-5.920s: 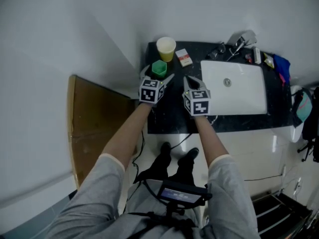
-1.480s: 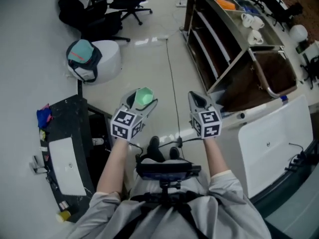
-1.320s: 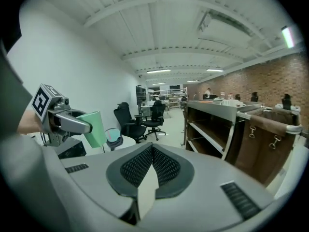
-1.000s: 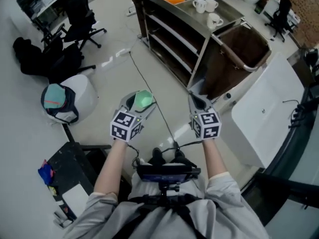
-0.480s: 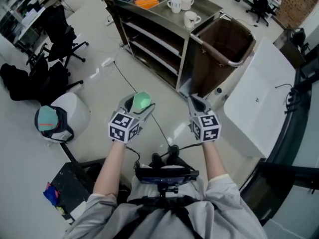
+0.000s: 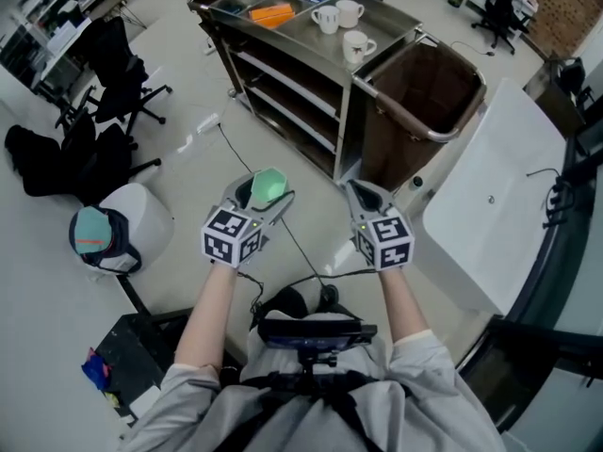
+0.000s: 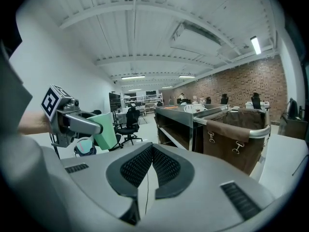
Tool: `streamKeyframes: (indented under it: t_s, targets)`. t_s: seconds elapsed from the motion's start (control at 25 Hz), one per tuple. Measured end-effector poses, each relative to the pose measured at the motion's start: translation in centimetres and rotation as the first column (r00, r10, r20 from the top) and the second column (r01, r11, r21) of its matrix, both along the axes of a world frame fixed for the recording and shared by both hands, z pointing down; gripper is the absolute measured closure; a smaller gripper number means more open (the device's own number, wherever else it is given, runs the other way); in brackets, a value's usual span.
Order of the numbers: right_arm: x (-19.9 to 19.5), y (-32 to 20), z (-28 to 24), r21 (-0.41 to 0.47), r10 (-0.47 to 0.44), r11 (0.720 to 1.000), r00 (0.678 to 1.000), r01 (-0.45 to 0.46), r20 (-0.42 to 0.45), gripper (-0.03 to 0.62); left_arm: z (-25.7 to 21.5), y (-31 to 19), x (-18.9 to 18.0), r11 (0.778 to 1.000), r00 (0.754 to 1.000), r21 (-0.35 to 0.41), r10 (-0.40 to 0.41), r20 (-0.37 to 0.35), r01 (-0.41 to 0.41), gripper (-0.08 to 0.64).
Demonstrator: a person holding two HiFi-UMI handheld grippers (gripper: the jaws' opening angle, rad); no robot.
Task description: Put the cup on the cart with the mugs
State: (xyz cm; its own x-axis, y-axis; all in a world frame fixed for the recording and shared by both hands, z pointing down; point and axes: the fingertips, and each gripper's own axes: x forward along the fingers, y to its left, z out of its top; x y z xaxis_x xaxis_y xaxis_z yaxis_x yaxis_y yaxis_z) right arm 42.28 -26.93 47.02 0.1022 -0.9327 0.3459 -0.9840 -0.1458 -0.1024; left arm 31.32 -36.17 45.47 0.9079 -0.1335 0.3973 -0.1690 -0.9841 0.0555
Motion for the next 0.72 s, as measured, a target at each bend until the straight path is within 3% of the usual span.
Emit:
streamKeyframes:
  t_s: [0.36, 0.72]
  targets:
    - [3.8, -4.5, -1.1, 0.025, -0.001, 1.000, 1.000, 0.001, 0.000, 0.592, -1.0, -4.0, 5.5, 0.998, 0.999, 0.016, 0.053, -0.005, -0.053, 0.225]
    - [8.3, -13.1, -0.6, 0.018, 0.088, 0.996, 0.996, -0.088, 0.014, 0.592, -1.7, -11.8, 12.5, 0.980, 0.980, 0.018, 0.197, -0.008, -0.197, 0.225]
